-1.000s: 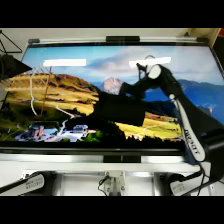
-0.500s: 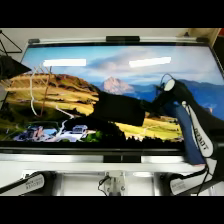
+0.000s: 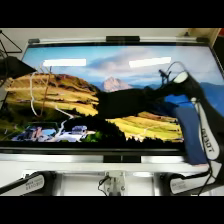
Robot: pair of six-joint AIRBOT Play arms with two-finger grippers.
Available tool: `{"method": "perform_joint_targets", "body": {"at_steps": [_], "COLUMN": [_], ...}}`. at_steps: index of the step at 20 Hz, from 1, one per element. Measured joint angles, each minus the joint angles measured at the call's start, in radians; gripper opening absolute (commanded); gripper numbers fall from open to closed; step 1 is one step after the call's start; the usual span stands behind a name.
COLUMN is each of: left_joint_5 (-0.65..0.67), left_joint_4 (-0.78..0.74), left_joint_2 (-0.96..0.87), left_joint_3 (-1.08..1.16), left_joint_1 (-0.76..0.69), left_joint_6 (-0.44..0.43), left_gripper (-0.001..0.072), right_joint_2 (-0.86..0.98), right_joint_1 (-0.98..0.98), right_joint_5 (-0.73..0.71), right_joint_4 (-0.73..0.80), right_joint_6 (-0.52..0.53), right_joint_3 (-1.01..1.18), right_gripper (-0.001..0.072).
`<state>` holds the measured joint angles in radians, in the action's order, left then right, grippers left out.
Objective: Fold the shirts.
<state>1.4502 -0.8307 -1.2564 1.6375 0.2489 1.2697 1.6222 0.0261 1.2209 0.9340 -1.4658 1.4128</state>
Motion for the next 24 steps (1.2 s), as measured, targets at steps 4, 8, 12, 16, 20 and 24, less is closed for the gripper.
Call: {"method": "perform_joint_targets", "body": {"at_steps": [4,8,12,16,20,24], "left_joint_5": [0.000,0.000,0.010,0.032,0.042,0.044], "left_joint_4": [-0.001,-0.001,-0.001,-0.001,-0.001,-0.001], "left_joint_2": [0.000,0.000,0.000,0.000,0.000,0.000], "left_joint_3": [0.000,0.000,0.000,0.000,0.000,0.000], "left_joint_1": [-0.010,-0.013,-0.014,-0.014,-0.014,-0.014], "left_joint_6": [-0.021,-0.028,-0.050,-0.070,-0.077,-0.079], "left_gripper": [0.0034,0.0034,0.0034,0.0034,0.0034,0.0034], "right_joint_2": [-0.120,-0.234,-0.307,-0.348,-0.375,-0.419], "right_joint_1": [0.157,0.355,0.516,0.598,0.622,0.630], "right_joint_5": [0.123,0.203,0.282,0.410,0.487,0.503], "right_joint_4": [0.095,0.163,0.238,0.383,0.549,0.708], "right_joint_6": [-0.016,-0.068,-0.100,-0.120,-0.128,-0.138], "right_joint_3": [0.130,0.175,0.187,0.190,0.163,0.026], "right_gripper": [0.0066,0.0066,0.0066,0.0066,0.0066,0.0067]}}
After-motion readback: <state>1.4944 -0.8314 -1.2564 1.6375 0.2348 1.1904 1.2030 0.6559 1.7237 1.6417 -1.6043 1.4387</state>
